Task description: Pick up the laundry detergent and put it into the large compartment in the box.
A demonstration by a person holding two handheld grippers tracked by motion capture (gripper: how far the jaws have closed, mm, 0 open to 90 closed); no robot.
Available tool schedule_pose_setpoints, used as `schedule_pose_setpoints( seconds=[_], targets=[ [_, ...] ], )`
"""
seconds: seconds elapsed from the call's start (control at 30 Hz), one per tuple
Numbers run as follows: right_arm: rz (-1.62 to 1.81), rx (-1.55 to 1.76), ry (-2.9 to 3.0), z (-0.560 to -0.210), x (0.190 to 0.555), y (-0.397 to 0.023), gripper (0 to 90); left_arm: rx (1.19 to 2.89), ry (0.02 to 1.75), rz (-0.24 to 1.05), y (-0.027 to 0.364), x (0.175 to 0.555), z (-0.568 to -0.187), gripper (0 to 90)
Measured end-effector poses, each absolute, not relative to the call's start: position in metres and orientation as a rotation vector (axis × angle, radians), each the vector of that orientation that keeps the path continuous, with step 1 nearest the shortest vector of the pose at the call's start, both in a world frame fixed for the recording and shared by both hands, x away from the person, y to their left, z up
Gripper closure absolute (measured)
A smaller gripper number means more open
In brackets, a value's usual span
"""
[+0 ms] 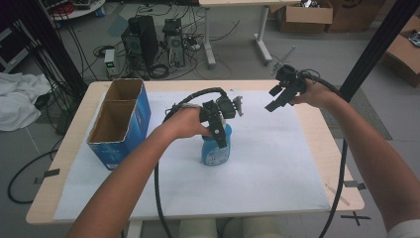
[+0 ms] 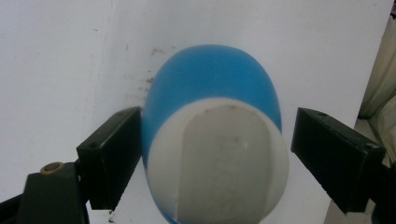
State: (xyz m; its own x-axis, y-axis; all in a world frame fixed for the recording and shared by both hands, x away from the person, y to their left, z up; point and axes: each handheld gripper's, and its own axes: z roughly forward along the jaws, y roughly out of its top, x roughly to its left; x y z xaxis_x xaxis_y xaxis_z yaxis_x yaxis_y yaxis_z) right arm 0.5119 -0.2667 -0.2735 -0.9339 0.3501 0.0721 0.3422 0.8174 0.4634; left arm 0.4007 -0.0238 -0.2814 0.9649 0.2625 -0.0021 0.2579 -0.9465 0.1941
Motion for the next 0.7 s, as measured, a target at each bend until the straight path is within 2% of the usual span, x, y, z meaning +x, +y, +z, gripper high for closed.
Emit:
schedule_pose_setpoints(
  seconds=[0.7],
  targets=[
    [0.767,0.572,2.977,-0.2732,0.5121,-0.2692,17.6,2.907,0.396,0.046,-0.0226,0.4014,-0.2861,26.1]
  ],
)
